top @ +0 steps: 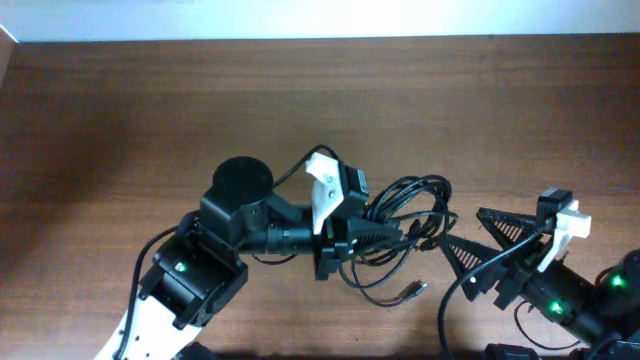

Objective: Untangle cables

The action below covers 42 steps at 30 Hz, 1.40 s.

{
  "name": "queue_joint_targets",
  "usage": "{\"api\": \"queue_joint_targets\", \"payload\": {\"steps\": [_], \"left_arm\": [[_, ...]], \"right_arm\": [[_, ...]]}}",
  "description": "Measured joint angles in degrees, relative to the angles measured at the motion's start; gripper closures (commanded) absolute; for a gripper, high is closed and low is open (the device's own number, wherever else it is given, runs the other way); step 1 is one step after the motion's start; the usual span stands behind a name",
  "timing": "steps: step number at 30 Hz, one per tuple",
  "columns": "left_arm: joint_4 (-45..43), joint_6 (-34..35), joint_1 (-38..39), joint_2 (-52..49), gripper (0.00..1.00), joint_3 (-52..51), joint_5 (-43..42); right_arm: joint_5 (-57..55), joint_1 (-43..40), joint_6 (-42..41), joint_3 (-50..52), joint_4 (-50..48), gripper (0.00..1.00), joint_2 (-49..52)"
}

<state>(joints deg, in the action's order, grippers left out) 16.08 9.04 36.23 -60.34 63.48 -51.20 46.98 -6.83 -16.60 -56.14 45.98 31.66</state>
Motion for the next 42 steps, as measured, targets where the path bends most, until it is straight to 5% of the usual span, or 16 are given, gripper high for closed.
{"api": "queue_joint_targets", "payload": {"steps": [9, 16, 21, 26, 34, 42], "left_arm": [[-0.7, 0.0, 0.0, 0.3, 1.00, 0.0, -10.0], [0.2, 0.0, 0.0, 0.3, 1.00, 0.0, -10.6], [7.3, -2.2, 0.0, 0.3, 1.00, 0.0, -5.4], [13.6, -12.0, 0.0, 0.3, 1.00, 0.0, -4.4], [13.7, -19.8, 0.0, 0.3, 1.00, 0.0, -4.3], [12.4, -22.6, 5.5, 0.3, 1.00, 0.0, -5.3]], "right_arm": [[-21.0, 0.0, 0.8, 0.0, 4.5, 0.01, 0.0], [-23.9, 0.0, 1.4, 0.0, 5.3, 0.01, 0.0], [-16.5, 0.0, 6.1, 0.0, 0.7, 0.01, 0.0], [-3.5, 0.0, 13.8, 0.0, -1.8, 0.01, 0.0], [11.1, 0.0, 21.4, 0.0, -1.9, 0.01, 0.0], [14.0, 0.0, 21.7, 0.0, -4.6, 0.01, 0.0]]}}
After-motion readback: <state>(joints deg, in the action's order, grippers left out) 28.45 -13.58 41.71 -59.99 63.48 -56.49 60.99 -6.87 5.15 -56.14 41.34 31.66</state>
